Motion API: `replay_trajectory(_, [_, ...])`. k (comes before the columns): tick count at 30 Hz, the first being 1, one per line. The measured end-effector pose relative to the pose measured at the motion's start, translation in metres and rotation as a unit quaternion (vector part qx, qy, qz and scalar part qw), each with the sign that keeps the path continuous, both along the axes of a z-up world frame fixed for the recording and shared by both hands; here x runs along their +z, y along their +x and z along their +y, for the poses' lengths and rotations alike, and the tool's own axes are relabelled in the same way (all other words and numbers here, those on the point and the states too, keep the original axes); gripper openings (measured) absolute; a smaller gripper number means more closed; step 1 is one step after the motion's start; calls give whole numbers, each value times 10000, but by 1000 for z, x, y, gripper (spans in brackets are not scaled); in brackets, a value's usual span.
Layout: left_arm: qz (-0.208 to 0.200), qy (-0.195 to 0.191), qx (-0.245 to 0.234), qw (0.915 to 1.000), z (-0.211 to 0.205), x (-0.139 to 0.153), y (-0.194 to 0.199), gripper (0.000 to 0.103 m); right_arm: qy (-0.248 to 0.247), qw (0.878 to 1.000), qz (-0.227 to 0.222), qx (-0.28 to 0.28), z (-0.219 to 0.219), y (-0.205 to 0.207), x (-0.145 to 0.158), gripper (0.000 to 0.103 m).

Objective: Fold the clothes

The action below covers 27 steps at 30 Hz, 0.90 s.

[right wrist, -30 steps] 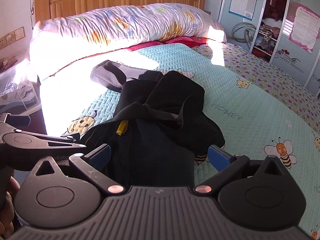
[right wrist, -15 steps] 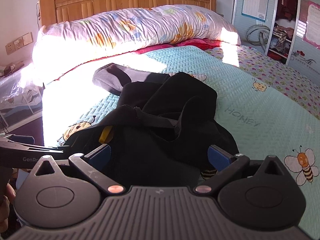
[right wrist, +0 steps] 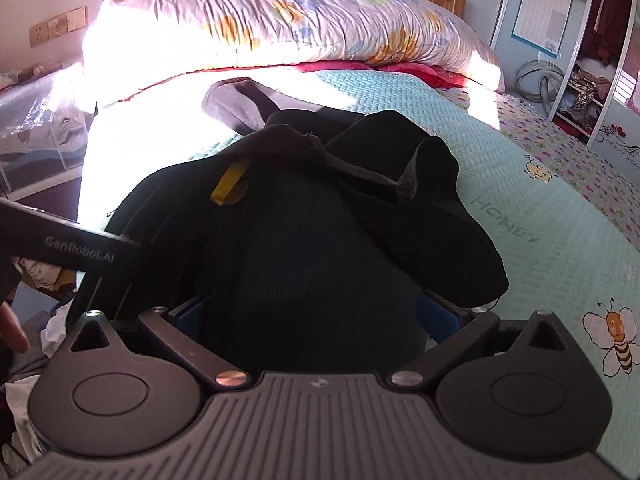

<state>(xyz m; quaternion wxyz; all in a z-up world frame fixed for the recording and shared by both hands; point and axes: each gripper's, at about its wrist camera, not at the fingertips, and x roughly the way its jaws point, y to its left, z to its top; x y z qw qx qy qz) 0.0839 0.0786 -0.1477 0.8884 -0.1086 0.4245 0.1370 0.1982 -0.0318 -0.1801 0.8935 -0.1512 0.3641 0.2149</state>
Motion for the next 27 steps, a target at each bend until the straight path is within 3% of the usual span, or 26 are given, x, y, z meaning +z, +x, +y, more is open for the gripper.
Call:
replay_trajectory(6, [115, 11, 18, 9999, 1, -7, -2, 103, -220, 9996, 186, 59, 7, 17, -32, 98])
replay_trajectory(8, [117, -3, -18, 9999, -2, -10, -1, 103, -78, 9997, 204, -50, 1, 16, -36, 84])
replay_trajectory(10, [126, 44, 1, 9999, -3, -12, -1, 103, 189, 9995, 239, -122, -7, 13, -35, 63])
replay_trajectory(13, [-291, -105, 52, 9995, 1, 0, -10, 101, 657, 9971, 278, -256, -23, 10, -30, 49])
replay_trajectory(15, [-689, -408, 55, 9968, 9, 11, -17, 101, 985, 9939, 326, -384, -36, 8, -28, 43])
replay_trajectory(18, [-1130, -1382, -38, 9839, 32, 23, -14, 102, 1134, 9920, 247, -496, -47, -1, -26, 39])
replay_trajectory(20, [-1204, -1885, -101, 9746, 48, 23, 0, 102, 1091, 9927, 124, -489, -50, -8, -25, 38])
replay_trajectory(23, [-1340, -1890, -85, 9728, 64, 34, 30, 102, 884, 9954, -1, -360, -50, -13, -29, 38])
replay_trajectory(25, [-1536, -1520, -137, 9763, 69, 40, 56, 103, 886, 9954, 48, -349, -51, -12, -34, 38])
replay_trajectory(27, [-1460, -1573, -169, 9766, 76, 33, 89, 103, 935, 9950, 92, -336, -52, -10, -37, 38])
